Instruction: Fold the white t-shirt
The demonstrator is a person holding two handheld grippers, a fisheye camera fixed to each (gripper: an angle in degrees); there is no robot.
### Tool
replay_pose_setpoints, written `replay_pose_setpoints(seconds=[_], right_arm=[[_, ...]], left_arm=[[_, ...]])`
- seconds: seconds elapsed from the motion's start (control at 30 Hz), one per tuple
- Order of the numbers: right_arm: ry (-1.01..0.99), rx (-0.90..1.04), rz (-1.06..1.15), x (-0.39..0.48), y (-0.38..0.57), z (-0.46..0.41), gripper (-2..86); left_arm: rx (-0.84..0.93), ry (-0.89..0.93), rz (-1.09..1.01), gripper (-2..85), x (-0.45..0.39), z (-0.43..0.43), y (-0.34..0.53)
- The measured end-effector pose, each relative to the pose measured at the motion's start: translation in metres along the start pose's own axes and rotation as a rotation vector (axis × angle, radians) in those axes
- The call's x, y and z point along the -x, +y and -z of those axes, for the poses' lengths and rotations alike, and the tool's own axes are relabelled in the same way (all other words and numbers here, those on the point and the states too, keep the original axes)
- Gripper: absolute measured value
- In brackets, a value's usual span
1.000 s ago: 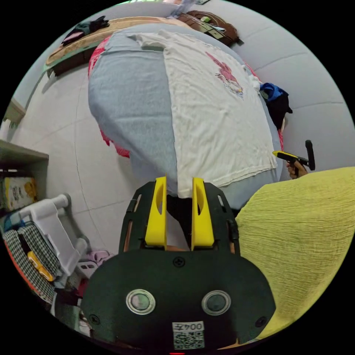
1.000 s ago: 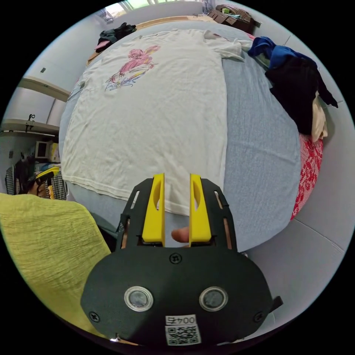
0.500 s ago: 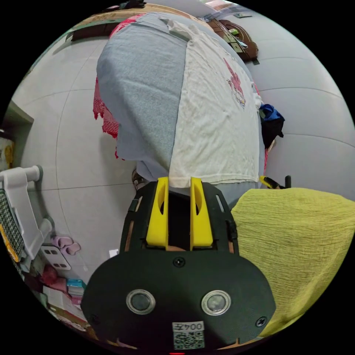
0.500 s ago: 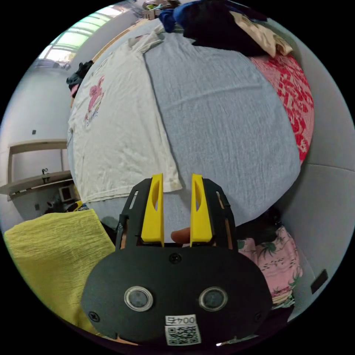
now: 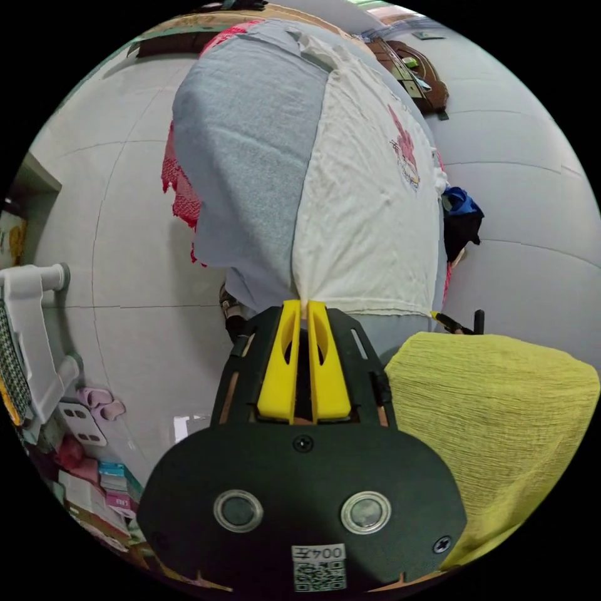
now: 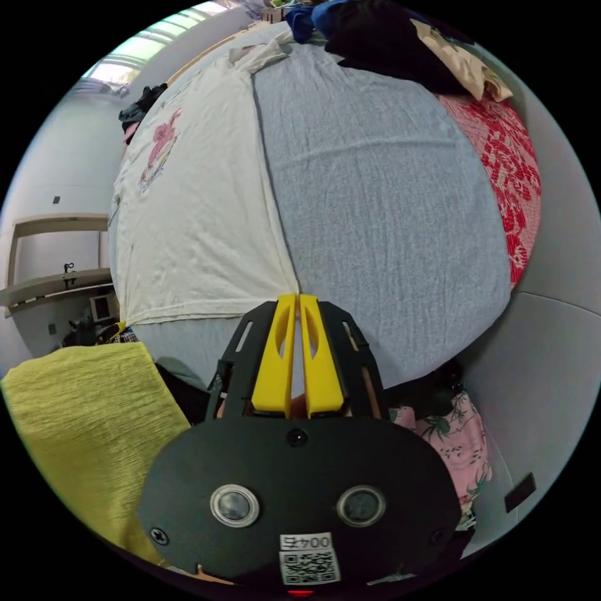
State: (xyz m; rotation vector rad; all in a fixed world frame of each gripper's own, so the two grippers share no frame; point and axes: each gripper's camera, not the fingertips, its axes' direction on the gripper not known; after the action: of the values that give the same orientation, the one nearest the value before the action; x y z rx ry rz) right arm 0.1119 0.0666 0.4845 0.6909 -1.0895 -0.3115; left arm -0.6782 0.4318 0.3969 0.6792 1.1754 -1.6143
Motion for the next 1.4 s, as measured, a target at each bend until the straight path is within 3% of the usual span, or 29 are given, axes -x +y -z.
replay_pose_setpoints(seconds=[0.2,0.47,0.63,0.77,1.1,1.4], right_arm=[[0.169,0.005,0.101,0.031,-0.012,-0.003,6.6],[-0.024,-0.113,0.453,0.166,-0.082,-0.030,10.5],[-0.036,-0.044,0.599,0.254,-0.118,-0.089,10.5],[-0.041,-0.096,0.705,0.330,-0.137,-0.110,10.2],[-0.090,-0.201,0.863,0.550,-0.264,-0.157,8.6],[-0.057,-0.174,0.895,0.752,-0.383,-0.295,9.5]], left_arm=[[-0.085,-0.005,0.055,2.9,0.005,0.032,0.015],[-0.245,0.023,0.071,4.0,-0.024,0.094,0.006],[-0.355,0.151,0.085,5.9,-0.037,0.123,-0.048],[-0.421,0.271,0.095,6.8,-0.035,0.140,-0.115],[-0.448,0.269,0.124,8.0,-0.007,0.153,-0.263],[-0.435,0.376,0.160,8.4,0.022,0.150,-0.318]])
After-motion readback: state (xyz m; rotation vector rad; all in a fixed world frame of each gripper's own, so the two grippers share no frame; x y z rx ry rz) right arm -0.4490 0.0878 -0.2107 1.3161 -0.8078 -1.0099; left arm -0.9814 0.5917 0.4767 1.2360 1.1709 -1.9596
